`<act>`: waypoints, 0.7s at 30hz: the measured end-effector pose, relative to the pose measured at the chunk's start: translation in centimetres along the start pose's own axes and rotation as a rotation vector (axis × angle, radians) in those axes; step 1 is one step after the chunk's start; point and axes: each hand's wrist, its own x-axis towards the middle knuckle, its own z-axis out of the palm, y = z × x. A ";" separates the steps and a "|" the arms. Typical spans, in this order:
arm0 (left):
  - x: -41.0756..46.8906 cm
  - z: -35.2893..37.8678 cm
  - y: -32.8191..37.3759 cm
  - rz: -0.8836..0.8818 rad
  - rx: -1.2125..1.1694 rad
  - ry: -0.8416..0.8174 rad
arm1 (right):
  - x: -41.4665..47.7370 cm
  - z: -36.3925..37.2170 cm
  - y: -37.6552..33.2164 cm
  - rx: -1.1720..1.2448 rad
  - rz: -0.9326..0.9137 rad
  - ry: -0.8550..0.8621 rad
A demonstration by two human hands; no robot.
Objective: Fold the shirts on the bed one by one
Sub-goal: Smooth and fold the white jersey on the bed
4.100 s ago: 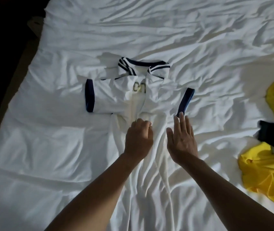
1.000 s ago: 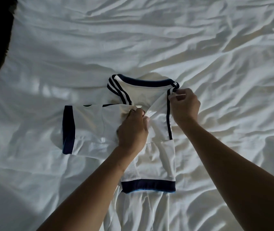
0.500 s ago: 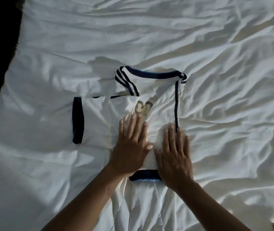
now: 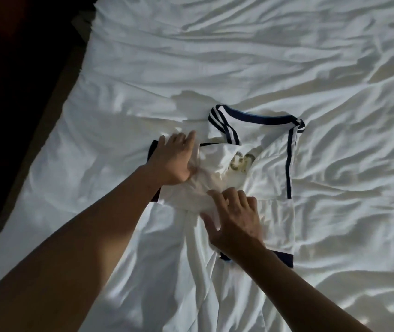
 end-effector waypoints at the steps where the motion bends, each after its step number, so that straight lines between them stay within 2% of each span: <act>1: 0.1 -0.4 0.0 0.011 0.001 0.029 | 0.3 0.1 -0.4 -0.017 -0.009 -0.022; 5: -0.2 -2.0 -0.3 -0.020 -0.071 -0.019 | 0.8 0.5 -0.8 -0.055 -0.013 -0.077; 9: -0.8 -3.7 -0.3 -0.051 -0.379 -0.103 | -0.3 0.0 -1.8 0.145 0.051 0.036; 11: -1.3 -4.8 0.3 -0.051 -0.545 -0.169 | -0.5 -1.2 -3.0 0.378 0.301 -0.037; 13: -1.8 -5.8 0.8 -0.073 -0.698 -0.250 | 0.0 -2.3 -4.0 0.733 0.674 -0.257; 16: -2.6 -6.9 1.3 -0.115 -0.925 -0.364 | 0.8 -3.6 -5.0 1.224 1.151 -0.427; 18: -3.0 -7.4 1.6 -0.158 -1.070 -0.438 | 1.2 -3.9 -5.5 1.477 1.361 -0.477; 21: -3.7 -7.8 2.3 -0.191 -1.195 -0.515 | 1.4 -3.9 -6.1 1.784 1.458 -0.480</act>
